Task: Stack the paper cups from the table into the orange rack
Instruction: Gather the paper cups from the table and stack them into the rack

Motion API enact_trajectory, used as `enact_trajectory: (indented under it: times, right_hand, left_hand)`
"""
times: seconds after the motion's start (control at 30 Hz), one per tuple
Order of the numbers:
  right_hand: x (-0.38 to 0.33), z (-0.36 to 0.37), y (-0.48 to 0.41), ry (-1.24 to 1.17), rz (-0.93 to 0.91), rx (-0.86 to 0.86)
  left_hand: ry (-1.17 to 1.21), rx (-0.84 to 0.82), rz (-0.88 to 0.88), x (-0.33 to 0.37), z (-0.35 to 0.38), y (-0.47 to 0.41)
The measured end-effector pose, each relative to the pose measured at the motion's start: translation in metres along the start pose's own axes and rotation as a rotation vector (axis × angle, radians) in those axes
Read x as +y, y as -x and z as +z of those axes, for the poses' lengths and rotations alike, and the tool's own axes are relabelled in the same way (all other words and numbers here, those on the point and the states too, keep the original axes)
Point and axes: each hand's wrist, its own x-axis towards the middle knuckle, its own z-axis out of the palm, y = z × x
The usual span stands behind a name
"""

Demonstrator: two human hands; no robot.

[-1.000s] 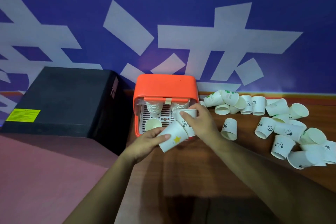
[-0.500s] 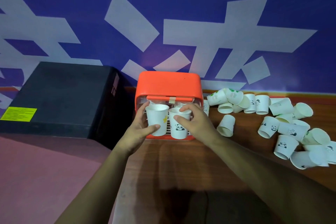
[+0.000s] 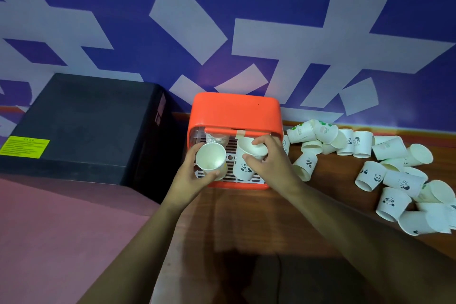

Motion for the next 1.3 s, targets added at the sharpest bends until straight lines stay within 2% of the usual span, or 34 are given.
enact_trajectory:
  times: [0.23,0.47,0.77,0.93,1.03,1.17,1.3]
  right_hand:
    - [0.002,0.004,0.004,0.018,0.039,-0.006]
    - [0.007,0.015,0.001,0.091,0.077,-0.007]
    - [0.009,0.031,-0.006,-0.032,-0.013,-0.077]
    - [0.014,0.044,0.0,0.155,-0.162,-0.17]
    - [0.013,0.05,-0.006,0.225,-0.166,-0.095]
    - [0.014,0.064,-0.015,0.357,-0.187,-0.128]
    - [0.019,0.074,-0.027,0.373,-0.12,-0.171]
  left_hand:
    - [-0.146,-0.026,-0.024,-0.026,0.009,-0.015]
    - [-0.393,-0.084,-0.053,-0.061,0.009,-0.032]
    - [-0.357,-0.275,-0.069,-0.065,0.002,-0.048]
    - [-0.382,-0.192,-0.073,-0.067,-0.001,-0.053]
    - [-0.37,-0.189,-0.067,-0.069,0.0,-0.056]
    - [-0.389,-0.225,-0.032,-0.073,-0.007,-0.065]
    - [-0.356,-0.259,-0.066,-0.073,-0.012,-0.068]
